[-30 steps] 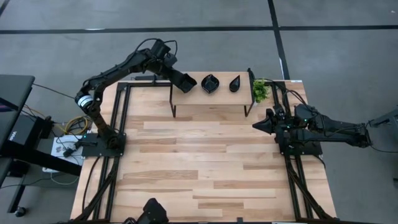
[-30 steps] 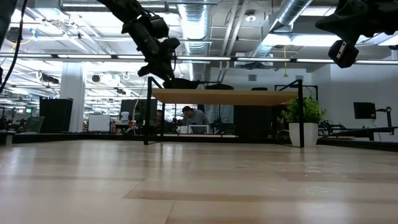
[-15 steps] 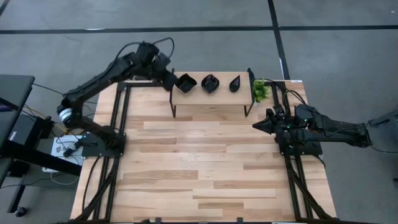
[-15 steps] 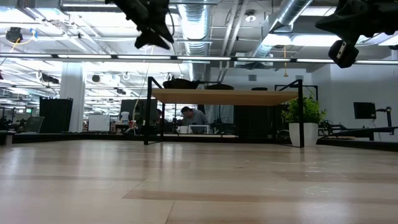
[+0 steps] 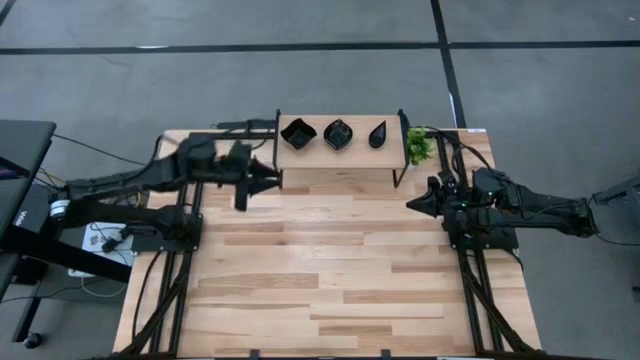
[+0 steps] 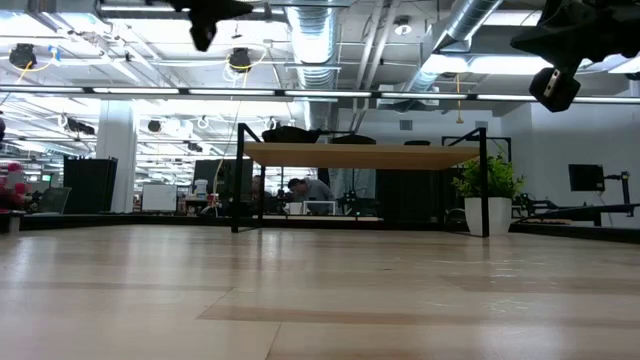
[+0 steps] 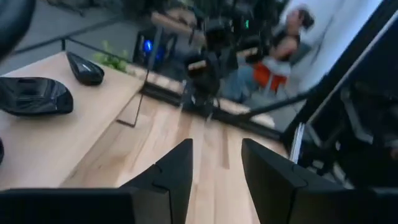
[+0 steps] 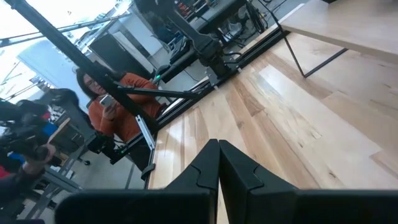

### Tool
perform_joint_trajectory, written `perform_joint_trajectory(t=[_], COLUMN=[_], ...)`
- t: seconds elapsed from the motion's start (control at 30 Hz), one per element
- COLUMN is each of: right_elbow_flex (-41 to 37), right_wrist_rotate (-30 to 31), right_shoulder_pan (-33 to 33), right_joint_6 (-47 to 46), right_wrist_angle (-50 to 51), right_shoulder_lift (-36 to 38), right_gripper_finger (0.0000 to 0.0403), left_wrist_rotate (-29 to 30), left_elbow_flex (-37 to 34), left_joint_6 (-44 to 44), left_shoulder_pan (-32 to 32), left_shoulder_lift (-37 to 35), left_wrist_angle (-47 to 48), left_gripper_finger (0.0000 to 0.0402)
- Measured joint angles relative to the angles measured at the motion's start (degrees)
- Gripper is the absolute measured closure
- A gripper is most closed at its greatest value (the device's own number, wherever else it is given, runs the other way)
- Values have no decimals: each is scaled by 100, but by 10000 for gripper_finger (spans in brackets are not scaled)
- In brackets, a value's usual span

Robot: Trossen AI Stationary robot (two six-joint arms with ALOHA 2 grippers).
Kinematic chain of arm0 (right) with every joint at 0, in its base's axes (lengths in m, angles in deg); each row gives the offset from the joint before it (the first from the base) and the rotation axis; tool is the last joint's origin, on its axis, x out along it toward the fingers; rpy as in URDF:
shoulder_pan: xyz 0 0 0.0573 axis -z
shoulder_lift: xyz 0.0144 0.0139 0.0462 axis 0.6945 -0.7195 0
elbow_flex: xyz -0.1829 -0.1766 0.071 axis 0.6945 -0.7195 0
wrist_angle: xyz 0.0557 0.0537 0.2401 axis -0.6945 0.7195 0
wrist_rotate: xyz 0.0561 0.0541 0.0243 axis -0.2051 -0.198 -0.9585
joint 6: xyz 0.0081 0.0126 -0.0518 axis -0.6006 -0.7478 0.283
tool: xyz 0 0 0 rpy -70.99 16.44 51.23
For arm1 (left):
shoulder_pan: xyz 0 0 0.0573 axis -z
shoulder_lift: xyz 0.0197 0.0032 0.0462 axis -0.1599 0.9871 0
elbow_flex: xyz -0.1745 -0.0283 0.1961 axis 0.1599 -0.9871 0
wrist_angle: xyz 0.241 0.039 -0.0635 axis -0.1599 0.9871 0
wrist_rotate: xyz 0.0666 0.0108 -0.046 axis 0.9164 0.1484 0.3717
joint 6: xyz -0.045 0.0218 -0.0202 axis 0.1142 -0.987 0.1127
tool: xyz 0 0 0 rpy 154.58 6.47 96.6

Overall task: Pick & Place Mini shaped plates
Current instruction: Return to Home Position

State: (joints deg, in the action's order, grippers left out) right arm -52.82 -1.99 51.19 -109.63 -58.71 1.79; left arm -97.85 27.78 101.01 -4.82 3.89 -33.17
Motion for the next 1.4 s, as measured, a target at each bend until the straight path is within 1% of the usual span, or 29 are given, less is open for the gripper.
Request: perform_joint_trajectory(t=[0.1,0.17,0.27,0.33,0.43,0.53,0.67,0.77,0.83,0.93,1.03,1.17,1.27,1.4], right_elbow_flex=[2,0,2,-1,-2,-2,4,-38,-160,-644,-1157,-1458,-1469,-1543], right_wrist_rotate=[-1,-1,-1,-1,-1,-1,-1,4,161,178,82,149,144,162], right_shoulder_pan=[0,0,0,1,37,44,-15,-93,-142,-162,-163,-151,-144,-160], right_joint_6=[-14,-84,77,218,380,504,565,547,655,696,625,667,992,1148], right_wrist_angle=[0,4,3,-13,-35,7,190,445,192,-518,-1192,-1404,-1628,-1414], right_shoulder_lift=[0,0,3,73,322,730,1330,1359,1290,1275,1282,1366,1368,1367], right_gripper_finger=[401,401,401,401,401,401,401,401,401,401,401,401,401,401], left_wrist_rotate=[608,848,881,889,908,1165,1183,1183,1161,1148,1261,1278,1335,1365], left_elbow_flex=[-666,-1089,-1694,-2035,-2432,-2666,-2872,-3148,-3379,-3738,-4062,-4363,-4463,-4674], left_joint_6=[387,391,205,234,277,293,296,368,382,382,381,148,-15,-94], left_shoulder_pan=[364,628,964,1082,1115,1104,1109,1110,1135,1222,1265,1269,1267,1269], left_shoulder_lift=[-561,-867,-1279,-1601,-2202,-3002,-4127,-4817,-5125,-5172,-5098,-5186,-5184,-5184], left_wrist_angle=[-492,-676,-1104,-1286,-1254,-1126,-420,-173,-185,-232,-641,-1028,-1074,-1143], left_gripper_finger=[263,261,261,261,261,262,263,262,261,261,261,261,262,263])
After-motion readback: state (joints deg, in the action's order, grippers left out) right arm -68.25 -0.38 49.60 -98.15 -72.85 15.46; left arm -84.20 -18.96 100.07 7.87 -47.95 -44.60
